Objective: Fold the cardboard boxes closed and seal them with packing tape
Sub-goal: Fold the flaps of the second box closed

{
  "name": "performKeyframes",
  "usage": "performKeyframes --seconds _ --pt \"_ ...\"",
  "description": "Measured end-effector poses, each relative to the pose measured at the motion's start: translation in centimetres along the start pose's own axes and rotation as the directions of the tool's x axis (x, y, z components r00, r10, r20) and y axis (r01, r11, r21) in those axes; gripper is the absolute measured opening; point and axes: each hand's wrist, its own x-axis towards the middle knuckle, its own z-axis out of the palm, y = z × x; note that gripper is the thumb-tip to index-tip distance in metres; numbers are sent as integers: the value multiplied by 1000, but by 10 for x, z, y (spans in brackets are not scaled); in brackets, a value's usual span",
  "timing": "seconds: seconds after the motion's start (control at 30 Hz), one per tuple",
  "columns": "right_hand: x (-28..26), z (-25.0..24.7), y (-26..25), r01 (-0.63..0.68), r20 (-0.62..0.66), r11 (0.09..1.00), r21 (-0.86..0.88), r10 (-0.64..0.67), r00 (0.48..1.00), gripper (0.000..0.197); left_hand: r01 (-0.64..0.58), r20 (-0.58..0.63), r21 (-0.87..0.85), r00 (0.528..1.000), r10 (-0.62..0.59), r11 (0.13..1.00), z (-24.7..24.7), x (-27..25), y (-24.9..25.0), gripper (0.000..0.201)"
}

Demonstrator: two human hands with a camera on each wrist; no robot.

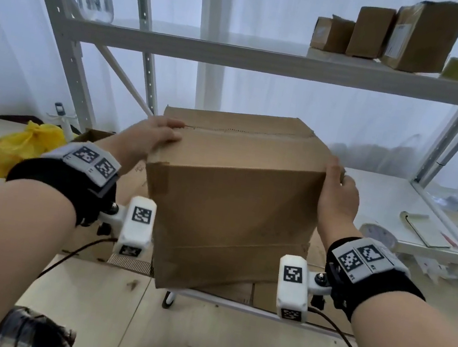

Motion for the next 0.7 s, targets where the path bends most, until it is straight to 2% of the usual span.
performKeyframes --seconds 0.13,0.27,0.37,0.4,0.47,0.53,0.6,0.7 --pt "-8 -1 4 -75 68 995 66 70 995 89 -61 -31 56 998 63 997 7 2 -10 35" --pt "-17 -5 2 -157 151 972 172 132 980 82 -91 -52 66 994 95 994 13 2 -13 35" --pt "-25 -10 22 -279 167 951 132 257 952 85 -115 -104 -59 989 108 992 27 4 -18 31" --pt "-29 -12 28 -298 177 950 93 279 944 80 -120 -136 -144 986 101 982 32 4 -22 28" --pt "-35 -18 40 -293 175 956 17 286 942 63 -144 -204 -350 976 74 926 40 4 -30 29" --pt "-39 -22 48 -274 186 962 4 268 945 58 -172 -246 -478 968 57 861 44 8 -38 33" --pt "-34 -20 56 -239 171 970 -47 243 955 59 -179 -254 -508 966 52 843 46 13 -41 35" --pt "-19 -18 69 -302 147 950 -79 310 939 66 -179 -263 -499 964 49 848 44 19 -43 37"
